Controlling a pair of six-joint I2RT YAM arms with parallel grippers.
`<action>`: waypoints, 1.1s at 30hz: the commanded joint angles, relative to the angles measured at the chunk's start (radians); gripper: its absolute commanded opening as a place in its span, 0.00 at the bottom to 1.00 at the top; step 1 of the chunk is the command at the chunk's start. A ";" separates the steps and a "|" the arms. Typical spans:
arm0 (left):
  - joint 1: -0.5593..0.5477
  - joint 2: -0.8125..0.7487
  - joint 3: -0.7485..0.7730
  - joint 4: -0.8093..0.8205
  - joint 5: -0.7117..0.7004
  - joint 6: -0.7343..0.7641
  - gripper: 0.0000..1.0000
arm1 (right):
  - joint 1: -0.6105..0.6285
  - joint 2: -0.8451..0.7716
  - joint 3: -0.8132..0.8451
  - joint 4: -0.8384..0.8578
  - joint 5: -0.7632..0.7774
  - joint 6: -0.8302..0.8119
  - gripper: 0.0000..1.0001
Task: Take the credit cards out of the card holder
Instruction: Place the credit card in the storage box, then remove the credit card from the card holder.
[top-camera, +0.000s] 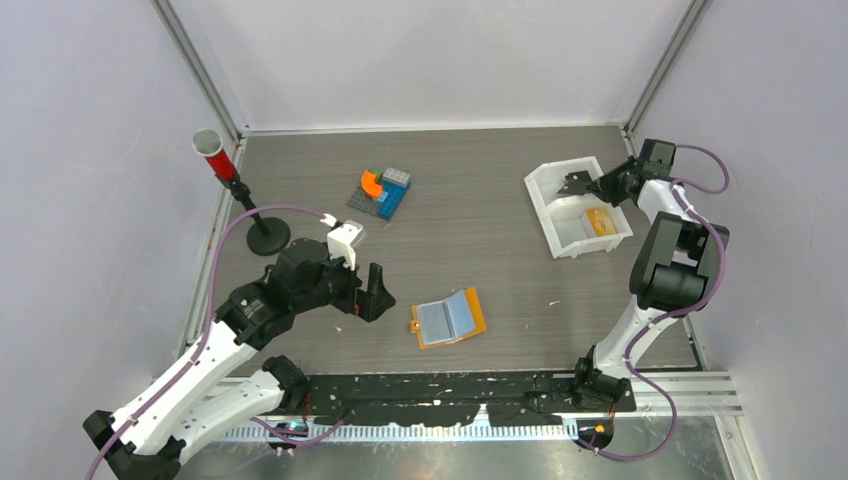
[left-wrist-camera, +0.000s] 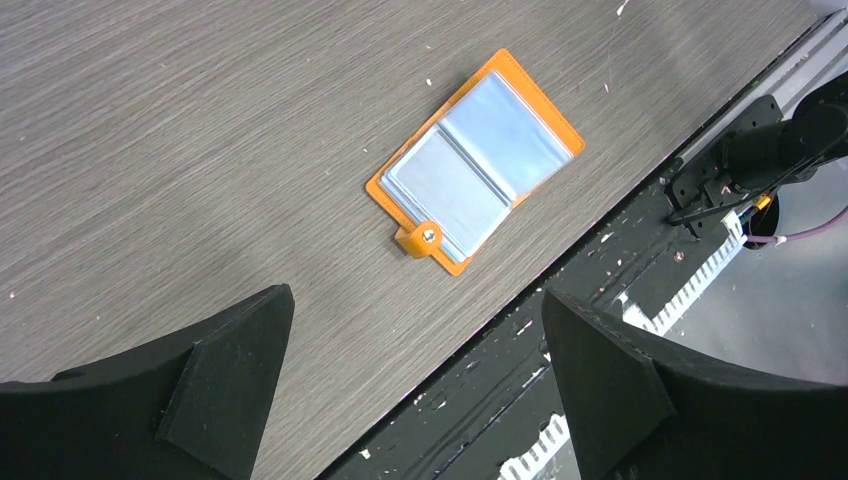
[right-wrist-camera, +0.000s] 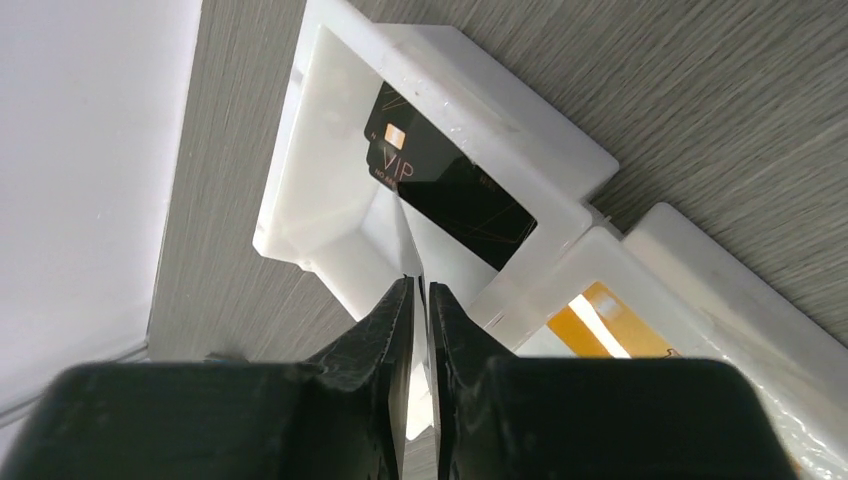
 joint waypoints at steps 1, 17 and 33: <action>-0.002 -0.003 0.021 0.023 -0.009 0.020 0.99 | -0.007 0.014 0.048 0.037 0.032 0.019 0.20; -0.002 0.001 0.023 0.023 -0.011 0.020 0.99 | -0.011 0.025 0.042 0.067 0.032 -0.007 0.17; -0.002 0.031 -0.027 0.047 -0.085 -0.120 0.96 | 0.097 -0.137 0.015 -0.046 0.017 -0.183 0.24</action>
